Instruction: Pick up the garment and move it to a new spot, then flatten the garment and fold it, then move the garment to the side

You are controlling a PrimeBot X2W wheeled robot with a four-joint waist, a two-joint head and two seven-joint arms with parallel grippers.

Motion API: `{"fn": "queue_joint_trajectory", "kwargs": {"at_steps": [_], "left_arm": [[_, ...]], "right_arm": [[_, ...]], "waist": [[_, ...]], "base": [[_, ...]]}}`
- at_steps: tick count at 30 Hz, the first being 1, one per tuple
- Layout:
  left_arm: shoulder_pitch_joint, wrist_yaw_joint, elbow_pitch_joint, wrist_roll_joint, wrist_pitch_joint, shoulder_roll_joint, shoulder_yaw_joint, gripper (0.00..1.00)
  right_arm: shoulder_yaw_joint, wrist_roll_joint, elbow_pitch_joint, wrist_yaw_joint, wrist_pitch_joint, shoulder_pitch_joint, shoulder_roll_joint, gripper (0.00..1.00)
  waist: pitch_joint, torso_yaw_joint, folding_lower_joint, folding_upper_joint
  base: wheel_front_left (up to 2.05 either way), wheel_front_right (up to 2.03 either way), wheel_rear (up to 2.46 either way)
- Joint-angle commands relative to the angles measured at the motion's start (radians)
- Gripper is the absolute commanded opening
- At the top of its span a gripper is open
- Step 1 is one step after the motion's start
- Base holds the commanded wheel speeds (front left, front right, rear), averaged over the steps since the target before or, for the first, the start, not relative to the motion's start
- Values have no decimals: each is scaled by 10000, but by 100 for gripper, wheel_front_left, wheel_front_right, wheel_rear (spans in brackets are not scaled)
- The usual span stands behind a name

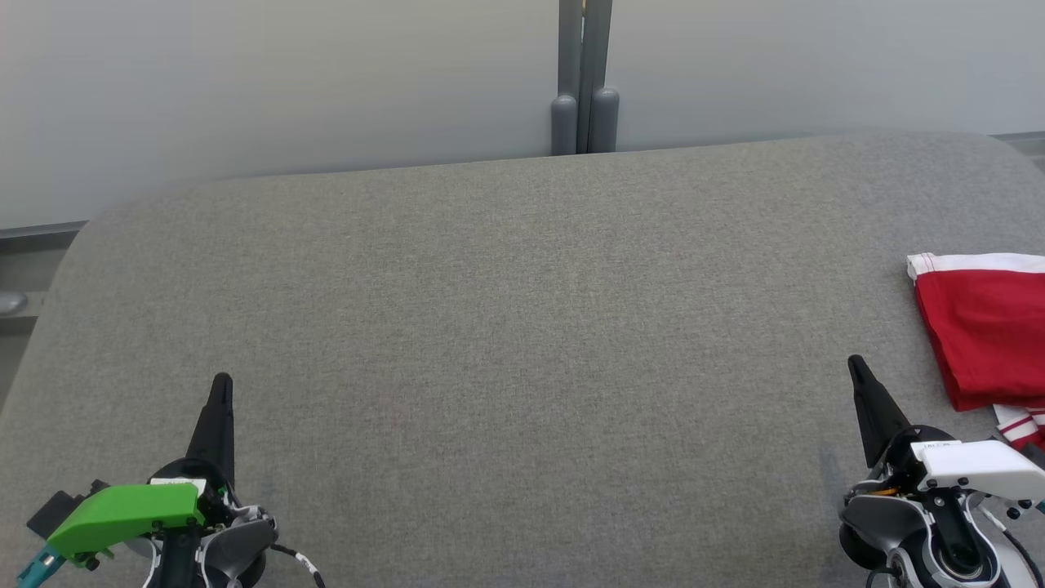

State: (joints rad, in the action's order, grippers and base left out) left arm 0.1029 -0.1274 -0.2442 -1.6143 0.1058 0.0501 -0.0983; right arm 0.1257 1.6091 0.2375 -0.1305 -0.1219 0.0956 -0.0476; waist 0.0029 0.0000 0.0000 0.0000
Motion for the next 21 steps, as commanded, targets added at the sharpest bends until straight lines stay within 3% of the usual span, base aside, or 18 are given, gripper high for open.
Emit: {"fn": "queue_joint_trajectory", "kwargs": {"at_steps": [1,21], "left_arm": [[115,-62,9,-5,46,-1,-42,0],[114,-62,10,-4,45,1,-41,0]], "right_arm": [[27,64,-33,-4,-38,86,-49,0],[26,65,-32,-4,-37,85,-50,0]], "waist": [[0,0,0,0],[0,0,0,0]], "base": [[0,0,0],[0,0,0]]}}
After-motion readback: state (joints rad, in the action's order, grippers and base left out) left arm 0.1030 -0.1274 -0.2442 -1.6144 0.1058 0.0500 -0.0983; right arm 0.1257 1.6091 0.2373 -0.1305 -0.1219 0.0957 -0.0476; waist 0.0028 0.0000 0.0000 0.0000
